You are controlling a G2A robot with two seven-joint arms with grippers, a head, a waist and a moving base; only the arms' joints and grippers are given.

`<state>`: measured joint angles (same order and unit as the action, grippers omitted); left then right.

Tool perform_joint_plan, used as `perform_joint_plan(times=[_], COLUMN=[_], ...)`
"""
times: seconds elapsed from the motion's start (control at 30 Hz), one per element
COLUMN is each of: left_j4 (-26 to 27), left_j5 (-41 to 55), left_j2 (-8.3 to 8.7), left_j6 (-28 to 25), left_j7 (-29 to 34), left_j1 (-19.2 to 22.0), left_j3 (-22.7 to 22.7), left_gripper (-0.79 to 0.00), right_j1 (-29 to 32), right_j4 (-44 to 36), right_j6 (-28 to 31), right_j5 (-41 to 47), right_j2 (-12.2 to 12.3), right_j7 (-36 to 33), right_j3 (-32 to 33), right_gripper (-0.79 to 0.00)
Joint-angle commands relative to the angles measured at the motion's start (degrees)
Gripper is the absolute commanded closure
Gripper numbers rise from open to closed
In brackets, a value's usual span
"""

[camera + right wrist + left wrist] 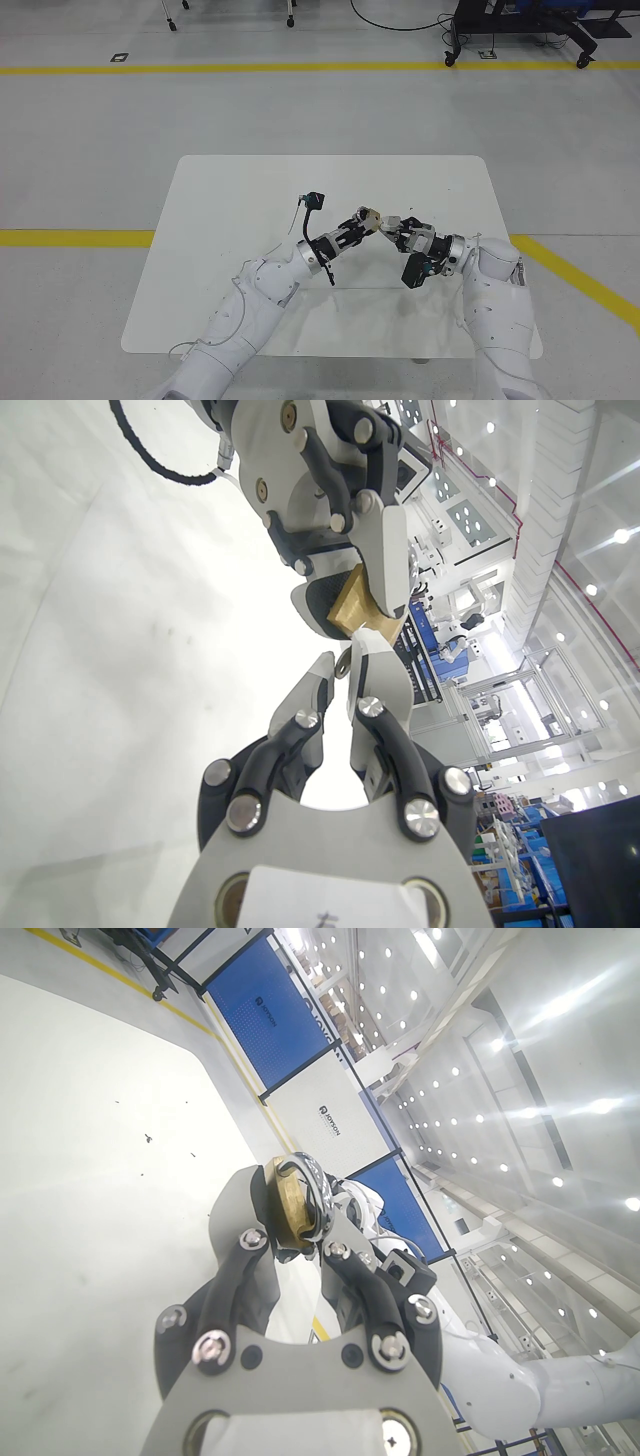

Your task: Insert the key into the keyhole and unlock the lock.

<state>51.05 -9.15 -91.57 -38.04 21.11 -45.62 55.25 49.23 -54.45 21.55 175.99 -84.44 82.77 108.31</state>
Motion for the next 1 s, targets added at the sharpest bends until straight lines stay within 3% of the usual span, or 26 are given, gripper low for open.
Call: perform_joint_plan(times=[0.0,0.4,0.63,0.73,0.87,0.9,0.97], left_j4=[0.0,0.0,-1.1,-1.6,-1.8,-1.8,-1.5], left_j5=[-0.2,-0.1,3.9,7.5,11.4,12.2,14.2], left_j2=[0.05,0.16,-0.12,-0.39,-0.67,-0.73,-0.86], left_j6=[0.1,0.6,5.1,8.9,12.4,13.2,14.9], left_j7=[0.0,0.2,1.3,2.8,5.5,6.1,7.7], left_j1=[0.0,-0.1,0.4,0.9,1.3,1.3,1.3], left_j3=[0.1,0.3,0.8,1.1,1.3,1.3,1.4], left_gripper=[0.0,0.0,0.0,0.0,0.0,0.0,0.0], right_j1=[-0.8,-1.5,5.2,8.7,13.4,14.2,15.0], right_j4=[1.6,2.6,-14.0,-20.3,-26.3,-27.3,-28.7], right_j6=[-0.5,-2.8,-0.2,-5.1,-11.3,-11.8,-11.4], right_j5=[0.0,0.0,0.0,0.0,0.0,0.0,0.0], right_j2=[0.5,2.1,0.0,-2.1,-4.5,-4.8,-5.4], right_j7=[0.5,2.8,-0.9,-7.5,-15.5,-17.2,-18.5], right_j3=[0.1,1.9,6.1,6.6,4.5,4.2,3.6], right_gripper=[0.0,0.0,0.0,0.0,-0.068,-0.108,-0.262])
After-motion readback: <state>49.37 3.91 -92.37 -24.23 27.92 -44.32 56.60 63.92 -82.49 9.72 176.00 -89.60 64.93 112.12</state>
